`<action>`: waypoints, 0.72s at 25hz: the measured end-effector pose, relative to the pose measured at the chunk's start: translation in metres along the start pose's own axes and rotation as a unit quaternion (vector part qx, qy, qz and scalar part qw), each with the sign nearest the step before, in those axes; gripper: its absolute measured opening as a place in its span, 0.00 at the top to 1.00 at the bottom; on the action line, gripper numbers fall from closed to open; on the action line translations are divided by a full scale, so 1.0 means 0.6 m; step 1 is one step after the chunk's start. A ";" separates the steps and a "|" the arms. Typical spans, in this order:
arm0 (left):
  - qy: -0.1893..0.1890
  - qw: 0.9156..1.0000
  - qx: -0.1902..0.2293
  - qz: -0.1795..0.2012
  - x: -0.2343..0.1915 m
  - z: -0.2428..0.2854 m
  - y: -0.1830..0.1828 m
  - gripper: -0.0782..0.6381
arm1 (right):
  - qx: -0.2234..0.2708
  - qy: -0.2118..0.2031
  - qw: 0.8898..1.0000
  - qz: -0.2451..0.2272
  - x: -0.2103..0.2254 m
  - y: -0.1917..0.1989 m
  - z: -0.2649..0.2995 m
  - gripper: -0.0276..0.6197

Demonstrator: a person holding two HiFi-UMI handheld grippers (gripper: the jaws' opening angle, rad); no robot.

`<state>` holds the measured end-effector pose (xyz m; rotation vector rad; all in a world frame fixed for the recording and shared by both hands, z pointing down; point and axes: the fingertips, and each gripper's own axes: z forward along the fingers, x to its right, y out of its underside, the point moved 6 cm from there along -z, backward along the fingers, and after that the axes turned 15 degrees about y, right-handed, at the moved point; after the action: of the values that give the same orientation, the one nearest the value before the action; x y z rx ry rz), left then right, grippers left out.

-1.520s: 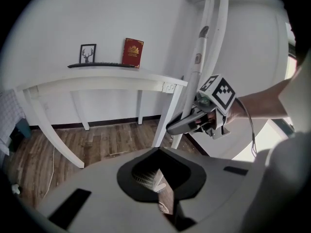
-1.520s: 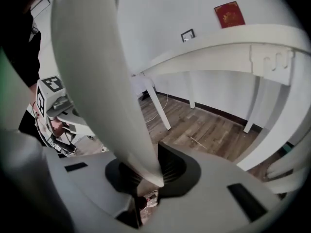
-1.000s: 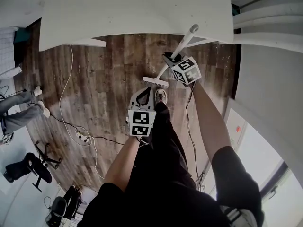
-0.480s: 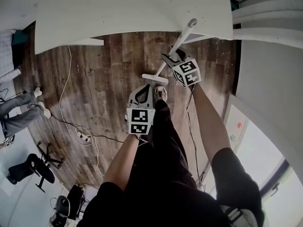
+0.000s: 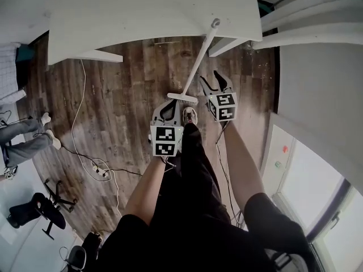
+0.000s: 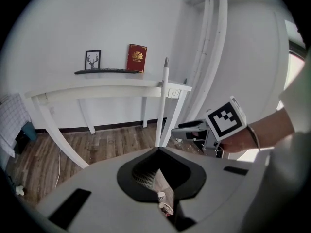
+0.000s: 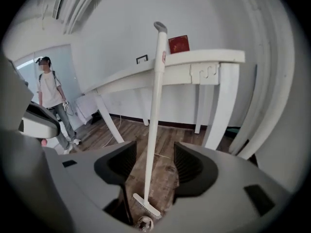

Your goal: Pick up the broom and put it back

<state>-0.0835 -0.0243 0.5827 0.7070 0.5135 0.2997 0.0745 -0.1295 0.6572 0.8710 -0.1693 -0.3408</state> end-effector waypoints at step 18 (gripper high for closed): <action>0.008 0.988 0.151 0.021 0.146 -0.313 -0.019 0.89 | 0.169 0.086 0.982 0.007 -0.200 -0.133 -0.512 0.92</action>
<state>-0.1109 0.1061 0.4236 1.0111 0.5654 0.2698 0.0317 0.0874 0.3996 1.2302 -0.0729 -0.2245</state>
